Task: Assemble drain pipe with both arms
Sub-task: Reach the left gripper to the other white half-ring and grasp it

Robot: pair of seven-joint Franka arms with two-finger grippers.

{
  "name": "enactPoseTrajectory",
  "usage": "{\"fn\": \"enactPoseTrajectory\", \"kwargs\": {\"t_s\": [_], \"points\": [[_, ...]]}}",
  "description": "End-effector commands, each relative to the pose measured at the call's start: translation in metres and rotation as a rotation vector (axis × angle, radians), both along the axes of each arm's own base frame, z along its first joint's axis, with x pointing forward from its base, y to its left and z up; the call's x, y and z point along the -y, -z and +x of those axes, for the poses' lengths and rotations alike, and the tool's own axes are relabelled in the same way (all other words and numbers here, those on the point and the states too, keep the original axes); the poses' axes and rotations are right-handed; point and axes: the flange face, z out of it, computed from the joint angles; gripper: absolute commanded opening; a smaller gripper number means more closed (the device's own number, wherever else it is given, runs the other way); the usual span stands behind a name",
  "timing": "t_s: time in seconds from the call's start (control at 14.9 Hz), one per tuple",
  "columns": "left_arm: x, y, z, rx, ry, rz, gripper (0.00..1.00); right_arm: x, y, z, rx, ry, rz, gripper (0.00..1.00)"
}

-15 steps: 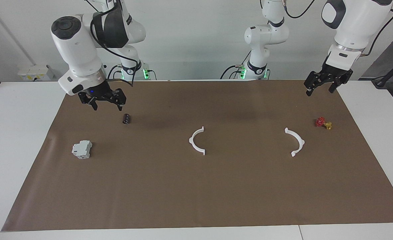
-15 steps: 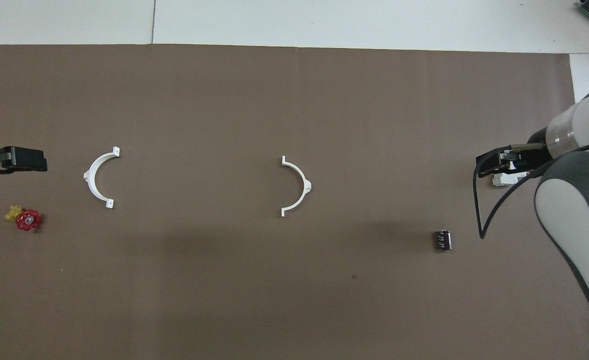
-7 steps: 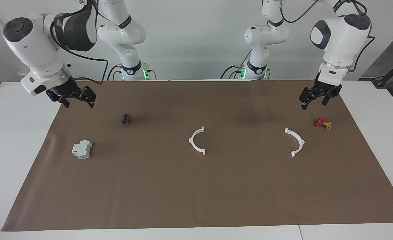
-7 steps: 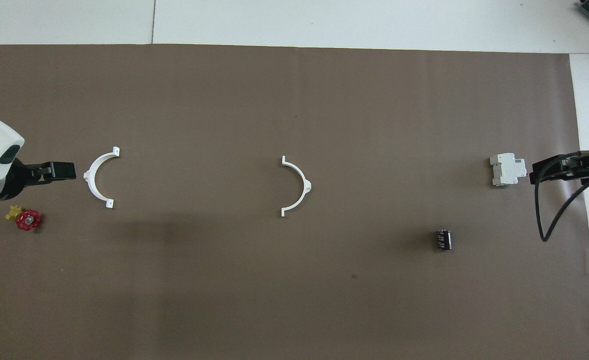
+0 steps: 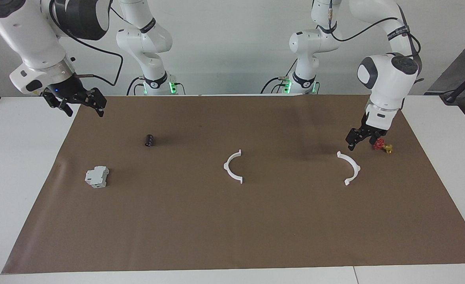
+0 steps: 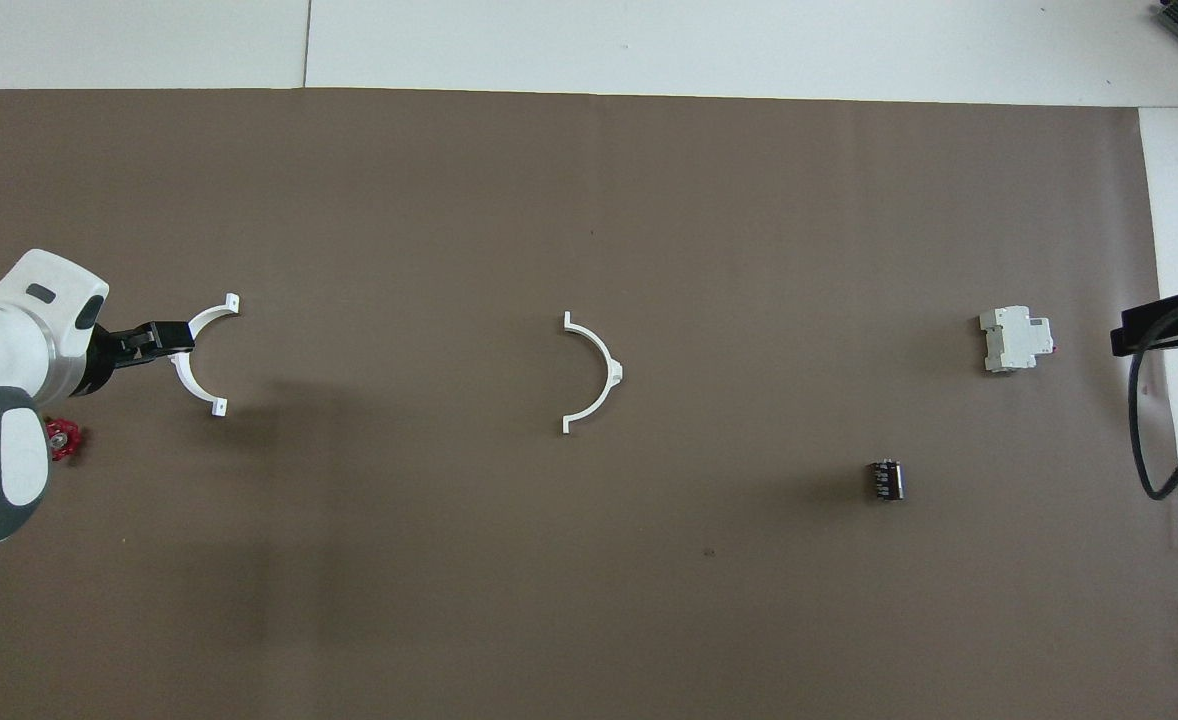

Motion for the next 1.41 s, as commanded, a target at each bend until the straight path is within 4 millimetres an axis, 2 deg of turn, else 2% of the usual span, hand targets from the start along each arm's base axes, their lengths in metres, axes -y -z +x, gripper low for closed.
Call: {"fn": "enactPoseTrajectory", "kwargs": {"t_s": [0.0, 0.13, 0.34, 0.54, 1.14, 1.35], "points": [[-0.008, 0.023, -0.017, 0.018, -0.05, -0.016, 1.0, -0.012, -0.003, 0.003, -0.012, 0.014, -0.004, 1.0], [-0.012, 0.032, -0.015, 0.014, -0.077, -0.021, 1.0, -0.021, -0.002, 0.004, -0.006, -0.004, -0.005, 1.0], [-0.003, 0.061, -0.008, 0.021, -0.119, -0.038, 1.0, -0.043, -0.001, 0.004, -0.006, -0.041, -0.004, 1.0], [-0.001, 0.075, -0.004, 0.037, -0.115, -0.041, 1.0, -0.043, 0.0, 0.003, -0.009, -0.044, -0.003, 1.0], [0.001, 0.075, -0.002, 0.038, -0.099, -0.038, 1.0, -0.043, 0.003, 0.004, 0.005, -0.046, 0.001, 1.0], [0.007, 0.075, -0.003, 0.036, -0.094, -0.04, 0.91, -0.04, 0.003, 0.005, 0.007, -0.042, 0.001, 1.0]]}}
